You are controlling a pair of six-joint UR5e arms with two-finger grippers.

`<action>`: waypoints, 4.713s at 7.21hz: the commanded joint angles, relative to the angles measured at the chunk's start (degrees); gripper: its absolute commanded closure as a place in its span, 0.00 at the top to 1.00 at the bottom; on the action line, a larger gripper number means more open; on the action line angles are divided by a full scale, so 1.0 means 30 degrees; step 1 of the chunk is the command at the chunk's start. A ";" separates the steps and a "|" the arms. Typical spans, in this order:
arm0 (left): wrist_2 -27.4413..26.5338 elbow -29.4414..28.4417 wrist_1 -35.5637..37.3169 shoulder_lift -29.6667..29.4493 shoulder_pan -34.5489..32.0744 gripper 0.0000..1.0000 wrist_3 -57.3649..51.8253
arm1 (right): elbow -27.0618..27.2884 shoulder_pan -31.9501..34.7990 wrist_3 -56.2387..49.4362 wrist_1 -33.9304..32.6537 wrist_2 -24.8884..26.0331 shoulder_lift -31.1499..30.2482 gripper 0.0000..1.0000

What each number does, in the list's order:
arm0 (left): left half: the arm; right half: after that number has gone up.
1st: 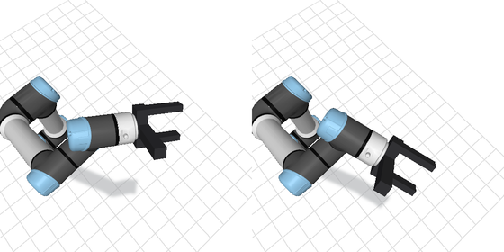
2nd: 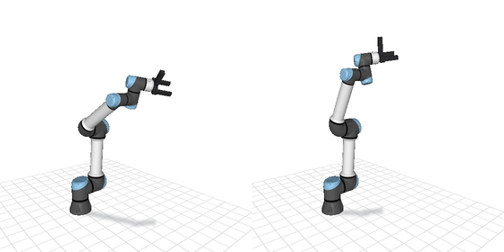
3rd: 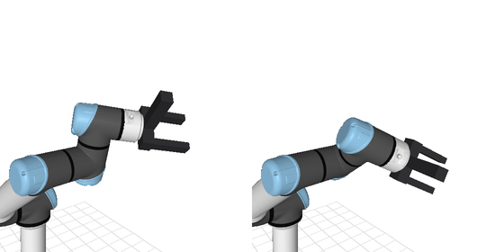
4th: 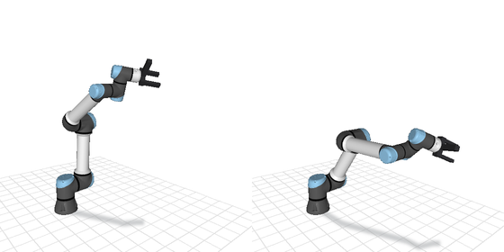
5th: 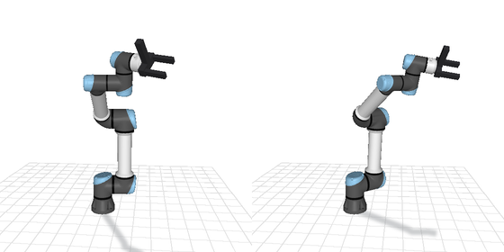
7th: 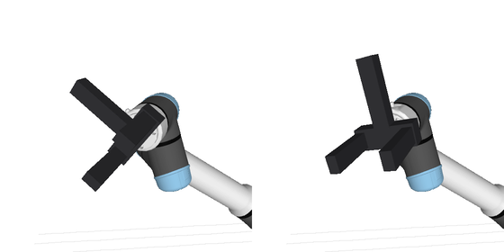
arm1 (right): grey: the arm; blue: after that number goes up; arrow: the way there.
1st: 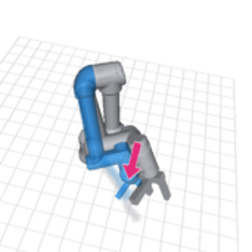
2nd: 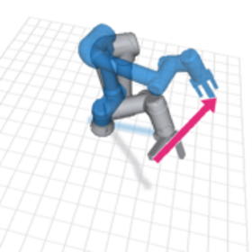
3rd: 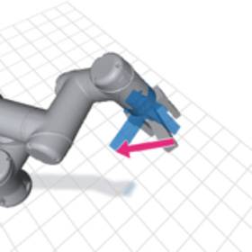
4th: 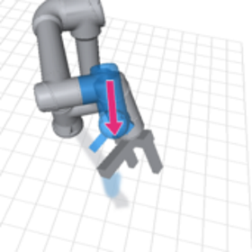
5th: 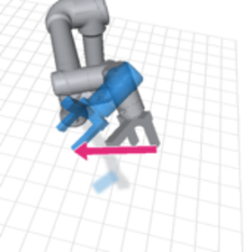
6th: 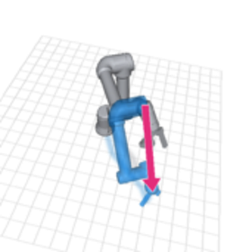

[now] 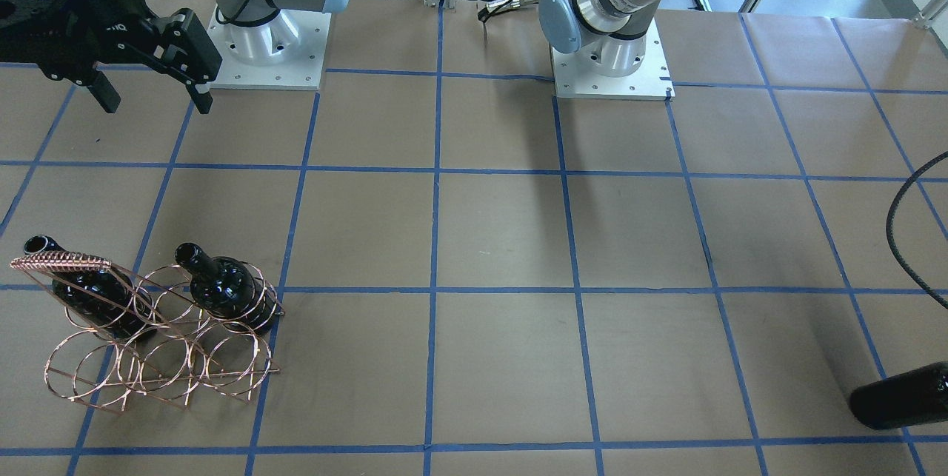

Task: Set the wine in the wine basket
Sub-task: 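Carry the hanging bottle with the left gripper toward the table center, then lower the bottle upright onto the table with the left gripper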

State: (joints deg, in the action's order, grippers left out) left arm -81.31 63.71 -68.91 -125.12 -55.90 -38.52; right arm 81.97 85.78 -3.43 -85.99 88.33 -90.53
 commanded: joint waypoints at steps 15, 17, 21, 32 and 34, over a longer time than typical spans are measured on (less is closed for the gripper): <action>-0.0170 0.1288 -0.2578 0.4260 -0.3793 0.00 0.4385 | 0.0010 0.0000 0.0000 -0.0019 -0.0029 -0.0001 1.00; -0.0229 0.2750 -0.2695 0.5461 -0.5763 0.00 0.7176 | 0.0010 0.0000 0.0000 -0.0019 -0.0029 -0.0001 1.00; -0.2072 0.5888 -0.2374 0.7749 -1.0153 0.00 1.2410 | -0.0019 0.0000 0.0000 -0.0019 -0.0029 -0.0001 1.00; -0.2456 1.0200 0.0878 0.8105 -1.4531 0.00 1.6588 | 0.0010 0.0000 0.0000 0.0010 0.0000 -0.0001 1.00; -0.2456 1.0288 0.0937 0.7929 -1.4531 0.00 1.6647 | 0.0010 0.0000 0.0029 0.0010 0.0000 -0.0001 1.00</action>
State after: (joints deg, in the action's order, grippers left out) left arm -88.68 94.38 -66.18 -101.06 -99.49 11.28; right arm 82.00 85.78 -3.37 -85.96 88.33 -90.53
